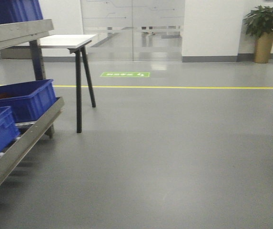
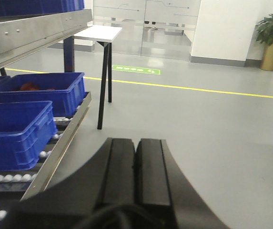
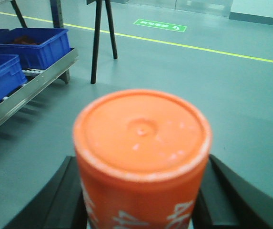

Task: Grab orange capacitor from left shelf to right conveyor
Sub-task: 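Drive the base to the red conveyor table holding the capacitor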

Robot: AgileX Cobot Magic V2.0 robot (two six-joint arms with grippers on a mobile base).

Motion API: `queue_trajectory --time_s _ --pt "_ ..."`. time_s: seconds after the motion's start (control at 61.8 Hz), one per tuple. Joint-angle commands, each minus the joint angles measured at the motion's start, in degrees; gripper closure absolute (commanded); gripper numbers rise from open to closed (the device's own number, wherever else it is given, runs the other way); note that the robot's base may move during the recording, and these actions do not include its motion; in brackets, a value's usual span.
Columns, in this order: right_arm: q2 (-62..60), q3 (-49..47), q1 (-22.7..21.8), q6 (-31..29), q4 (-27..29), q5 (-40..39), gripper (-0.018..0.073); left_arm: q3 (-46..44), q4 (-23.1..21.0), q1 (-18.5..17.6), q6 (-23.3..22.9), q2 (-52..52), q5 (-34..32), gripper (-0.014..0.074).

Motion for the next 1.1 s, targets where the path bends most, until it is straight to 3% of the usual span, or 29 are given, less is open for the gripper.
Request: queue_trajectory --time_s 0.0,1.084 --pt "0.81 -1.53 -0.01 -0.44 -0.50 -5.07 0.0425 -0.31 0.00 0.16 -0.08 -1.12 -5.12 0.0701" --pt "0.81 -1.53 -0.01 -0.44 -0.50 -5.07 0.0425 -0.31 0.00 0.16 -0.08 -1.12 -5.12 0.0701"
